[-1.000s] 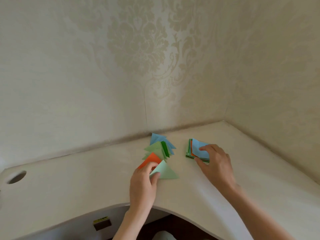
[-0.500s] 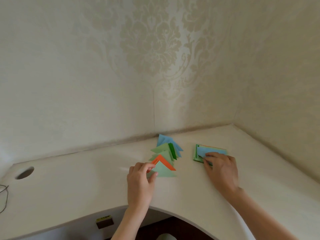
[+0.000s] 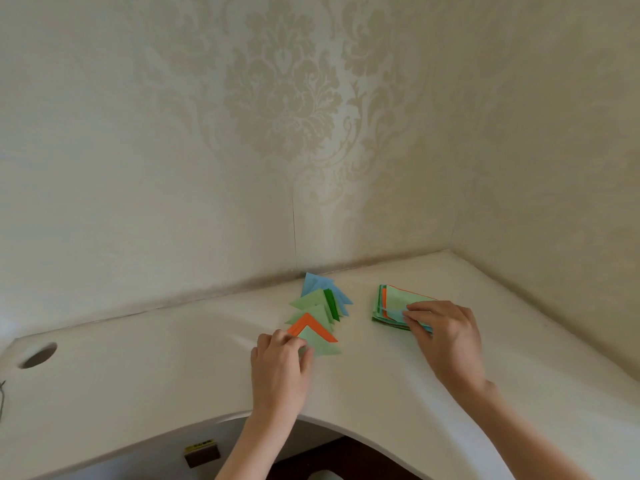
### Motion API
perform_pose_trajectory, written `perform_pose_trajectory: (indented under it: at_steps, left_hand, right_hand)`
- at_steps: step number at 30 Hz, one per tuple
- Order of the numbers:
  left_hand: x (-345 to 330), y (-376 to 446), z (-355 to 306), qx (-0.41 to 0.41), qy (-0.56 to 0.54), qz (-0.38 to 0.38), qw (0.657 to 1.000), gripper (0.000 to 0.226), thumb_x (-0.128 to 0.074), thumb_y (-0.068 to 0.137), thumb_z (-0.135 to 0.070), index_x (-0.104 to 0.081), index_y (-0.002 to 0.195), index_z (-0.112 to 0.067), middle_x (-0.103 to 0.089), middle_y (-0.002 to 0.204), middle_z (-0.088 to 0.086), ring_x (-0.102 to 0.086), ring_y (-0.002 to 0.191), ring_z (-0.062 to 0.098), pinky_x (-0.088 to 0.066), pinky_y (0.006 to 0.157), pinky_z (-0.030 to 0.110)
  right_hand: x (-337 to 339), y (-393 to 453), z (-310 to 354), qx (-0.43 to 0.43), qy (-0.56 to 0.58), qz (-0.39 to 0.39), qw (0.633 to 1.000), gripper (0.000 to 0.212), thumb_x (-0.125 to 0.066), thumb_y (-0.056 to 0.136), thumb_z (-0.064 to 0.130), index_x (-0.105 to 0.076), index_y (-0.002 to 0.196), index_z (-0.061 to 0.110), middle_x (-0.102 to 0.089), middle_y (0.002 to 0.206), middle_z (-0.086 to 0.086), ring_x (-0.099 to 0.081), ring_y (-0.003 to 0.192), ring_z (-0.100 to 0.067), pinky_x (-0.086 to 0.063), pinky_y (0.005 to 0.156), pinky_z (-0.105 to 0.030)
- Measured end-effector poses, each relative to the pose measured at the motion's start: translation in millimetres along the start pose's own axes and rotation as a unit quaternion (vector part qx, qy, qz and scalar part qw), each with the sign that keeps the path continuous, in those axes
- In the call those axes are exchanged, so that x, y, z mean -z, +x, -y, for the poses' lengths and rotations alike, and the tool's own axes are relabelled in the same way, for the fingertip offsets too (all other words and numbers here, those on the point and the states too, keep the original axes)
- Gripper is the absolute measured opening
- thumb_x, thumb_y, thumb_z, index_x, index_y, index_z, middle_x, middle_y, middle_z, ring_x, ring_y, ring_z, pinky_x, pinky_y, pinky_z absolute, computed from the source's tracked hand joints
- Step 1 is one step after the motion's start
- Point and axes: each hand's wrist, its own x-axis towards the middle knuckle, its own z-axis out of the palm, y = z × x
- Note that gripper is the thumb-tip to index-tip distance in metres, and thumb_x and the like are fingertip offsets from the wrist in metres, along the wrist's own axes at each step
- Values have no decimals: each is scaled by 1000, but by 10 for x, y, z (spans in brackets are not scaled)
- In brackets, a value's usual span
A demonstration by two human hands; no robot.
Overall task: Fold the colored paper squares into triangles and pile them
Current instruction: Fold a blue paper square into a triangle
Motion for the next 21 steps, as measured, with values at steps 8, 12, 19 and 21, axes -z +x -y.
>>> perform_pose_trajectory:
  at_steps: [8,12,19,21]
  left_hand:
    - [-101,-119,-282,-62,-55,27,996,23,-74,75,-16,-68,98,-17,-59,95,-4,-57,89,22,-51,79,35]
    - [-144,-174,-340,-78,-24,11,997,25,-81,68,-24,-68,89,-23,-60,92,-7,-58,85,21,-49,70,34]
    - [-117,-242,-108,-33,112,-5,993,26,-76,72,-46,-73,90,-28,-62,104,-3,-56,96,24,-38,77,42]
    - [-113,-256,-38,-13,143,2,990,35,-72,74,-50,-73,98,-25,-61,112,4,-51,99,28,-37,75,43]
  right_hand:
    - [74,-363,203,70,57,8,996,3,-74,74,29,-76,75,28,-68,82,17,-62,78,-10,-41,71,-33]
    - [-37,-582,265,80,58,87,991,4,-72,73,33,-75,77,33,-66,82,21,-60,78,-5,-44,65,-30]
    - [-35,-623,212,58,60,131,988,8,-75,76,29,-75,83,33,-63,87,21,-58,81,-4,-46,63,-28]
    - [-36,-623,216,54,59,131,988,10,-77,75,27,-75,83,33,-63,86,21,-58,81,-4,-46,62,-28]
